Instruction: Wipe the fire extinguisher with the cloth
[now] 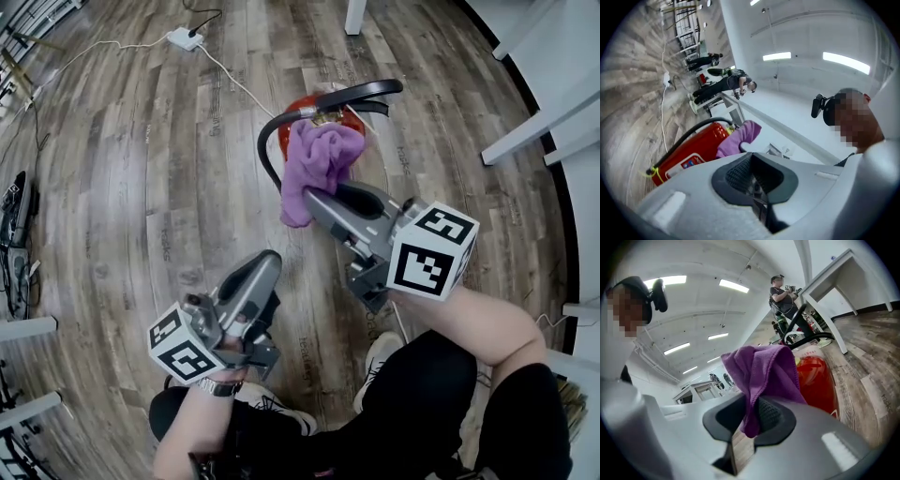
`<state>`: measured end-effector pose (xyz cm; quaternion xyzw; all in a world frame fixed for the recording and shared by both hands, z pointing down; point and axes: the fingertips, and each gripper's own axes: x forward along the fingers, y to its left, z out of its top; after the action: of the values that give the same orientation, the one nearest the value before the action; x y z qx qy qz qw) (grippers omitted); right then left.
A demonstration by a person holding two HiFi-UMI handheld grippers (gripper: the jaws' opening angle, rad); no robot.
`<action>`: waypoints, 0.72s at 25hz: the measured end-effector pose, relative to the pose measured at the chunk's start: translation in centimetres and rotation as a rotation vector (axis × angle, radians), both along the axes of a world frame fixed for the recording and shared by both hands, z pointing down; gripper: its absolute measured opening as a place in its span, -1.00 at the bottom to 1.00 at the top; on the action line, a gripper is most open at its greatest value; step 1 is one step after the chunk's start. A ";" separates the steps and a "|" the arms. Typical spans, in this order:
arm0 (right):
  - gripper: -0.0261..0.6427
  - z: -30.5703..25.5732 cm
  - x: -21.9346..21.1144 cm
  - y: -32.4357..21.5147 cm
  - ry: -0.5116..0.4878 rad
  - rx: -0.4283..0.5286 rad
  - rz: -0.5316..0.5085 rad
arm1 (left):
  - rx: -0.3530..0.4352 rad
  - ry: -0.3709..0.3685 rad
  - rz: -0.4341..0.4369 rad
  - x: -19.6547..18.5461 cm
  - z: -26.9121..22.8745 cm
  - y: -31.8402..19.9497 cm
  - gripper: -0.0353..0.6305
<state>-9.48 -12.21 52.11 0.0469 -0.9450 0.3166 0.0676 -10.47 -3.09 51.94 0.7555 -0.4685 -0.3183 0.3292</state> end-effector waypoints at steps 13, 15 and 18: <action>-0.75 -6.3 9.6 -11.9 0.045 0.454 0.251 | -0.018 -0.032 0.023 1.2 0.5 -1.1 -0.88; -0.75 -6.0 9.3 -14.7 0.061 0.469 0.204 | -0.036 -0.032 0.034 1.6 1.1 -1.0 -0.88; -0.74 -3.7 7.2 -17.2 0.097 0.447 -0.064 | -0.057 -0.034 0.059 2.4 1.8 -0.6 -0.88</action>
<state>-2.29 -29.46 48.37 0.0460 -0.9883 0.0945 0.1109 -8.09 -3.69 53.73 0.7646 -0.4606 -0.2818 0.3519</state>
